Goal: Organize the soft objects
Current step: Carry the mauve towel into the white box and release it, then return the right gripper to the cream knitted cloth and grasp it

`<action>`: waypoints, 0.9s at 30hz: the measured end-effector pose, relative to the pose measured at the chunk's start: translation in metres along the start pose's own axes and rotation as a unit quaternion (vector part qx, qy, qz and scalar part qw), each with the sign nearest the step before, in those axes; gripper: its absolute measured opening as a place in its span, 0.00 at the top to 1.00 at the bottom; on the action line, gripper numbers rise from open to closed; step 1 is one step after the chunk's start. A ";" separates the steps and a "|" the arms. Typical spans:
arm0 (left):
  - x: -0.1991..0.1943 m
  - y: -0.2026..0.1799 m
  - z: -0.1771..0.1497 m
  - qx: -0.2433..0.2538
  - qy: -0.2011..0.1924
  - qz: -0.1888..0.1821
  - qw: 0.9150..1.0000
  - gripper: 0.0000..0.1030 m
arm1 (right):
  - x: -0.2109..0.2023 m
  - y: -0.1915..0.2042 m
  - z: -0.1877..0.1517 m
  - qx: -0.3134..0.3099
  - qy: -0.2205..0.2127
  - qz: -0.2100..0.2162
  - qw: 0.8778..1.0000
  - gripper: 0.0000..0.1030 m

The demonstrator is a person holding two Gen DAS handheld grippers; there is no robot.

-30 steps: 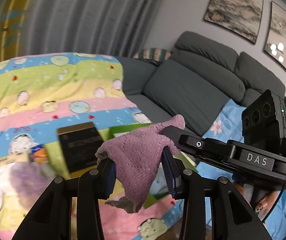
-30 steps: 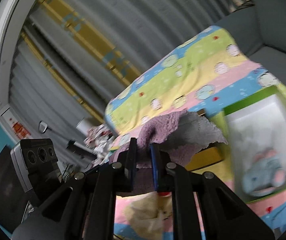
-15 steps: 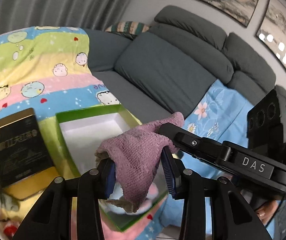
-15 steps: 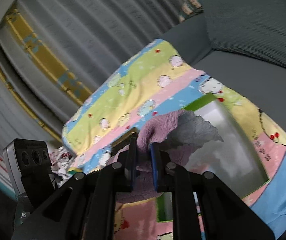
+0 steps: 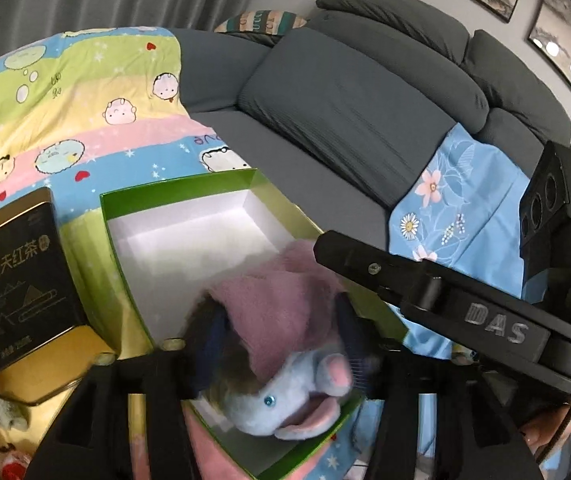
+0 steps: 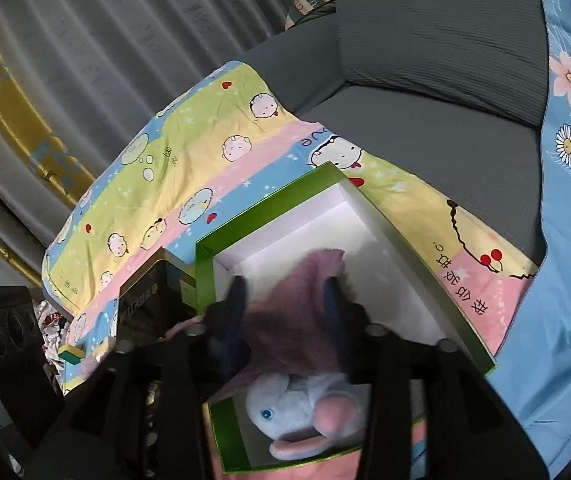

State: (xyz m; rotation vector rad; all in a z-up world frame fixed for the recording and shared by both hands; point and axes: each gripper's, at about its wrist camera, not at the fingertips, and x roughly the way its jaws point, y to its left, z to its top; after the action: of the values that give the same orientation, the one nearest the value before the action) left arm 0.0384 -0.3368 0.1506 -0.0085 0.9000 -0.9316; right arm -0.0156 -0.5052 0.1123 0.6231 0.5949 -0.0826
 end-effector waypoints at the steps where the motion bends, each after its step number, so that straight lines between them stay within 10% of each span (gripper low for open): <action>1: -0.004 -0.001 0.000 -0.002 -0.007 0.001 1.000 0.33 | -0.005 0.001 -0.001 -0.001 -0.005 0.001 1.000 0.35; 14: -0.126 0.033 -0.041 -0.061 -0.076 0.026 0.995 0.20 | -0.071 0.060 -0.038 -0.065 -0.051 -0.002 0.997 0.01; 27: -0.241 0.130 -0.159 -0.169 -0.098 0.200 0.960 0.20 | -0.054 0.145 -0.123 -0.155 0.041 0.064 0.985 0.01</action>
State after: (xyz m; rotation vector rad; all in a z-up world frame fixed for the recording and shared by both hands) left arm -0.0447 -0.0311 0.1595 -0.2025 0.8270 -0.3854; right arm -0.0862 -0.3226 0.1384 0.3614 0.6297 0.1543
